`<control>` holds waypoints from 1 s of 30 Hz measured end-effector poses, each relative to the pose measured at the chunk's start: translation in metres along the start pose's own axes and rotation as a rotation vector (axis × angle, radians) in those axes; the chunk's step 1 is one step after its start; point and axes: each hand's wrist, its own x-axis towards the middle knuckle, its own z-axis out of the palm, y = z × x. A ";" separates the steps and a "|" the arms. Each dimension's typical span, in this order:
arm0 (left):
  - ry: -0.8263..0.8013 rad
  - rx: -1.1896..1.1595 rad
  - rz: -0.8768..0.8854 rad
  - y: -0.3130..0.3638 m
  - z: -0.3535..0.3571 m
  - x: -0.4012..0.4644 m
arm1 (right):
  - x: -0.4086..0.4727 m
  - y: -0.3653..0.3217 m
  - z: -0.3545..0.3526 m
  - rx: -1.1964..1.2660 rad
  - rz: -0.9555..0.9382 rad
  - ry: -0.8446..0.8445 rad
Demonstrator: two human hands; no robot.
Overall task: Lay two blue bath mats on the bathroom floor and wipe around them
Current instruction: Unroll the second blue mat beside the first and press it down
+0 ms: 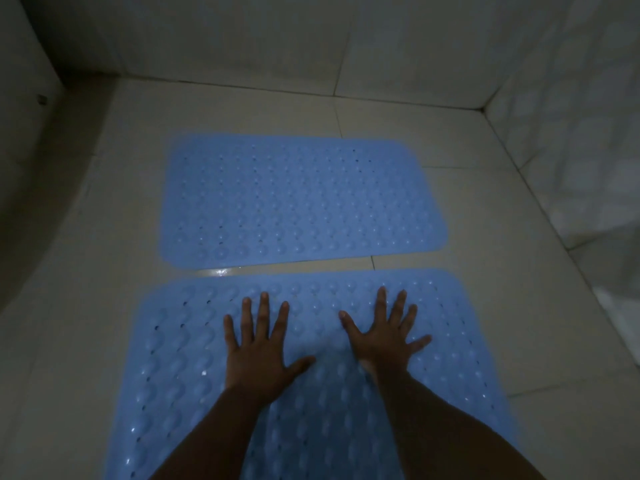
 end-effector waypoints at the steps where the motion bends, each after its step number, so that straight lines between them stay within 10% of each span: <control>1: -0.016 -0.007 -0.018 0.000 0.000 0.004 | 0.005 -0.001 -0.002 -0.004 -0.006 -0.009; 30: -0.154 -0.003 -0.052 -0.010 -0.027 0.021 | 0.031 -0.014 -0.006 -0.001 -0.078 -0.017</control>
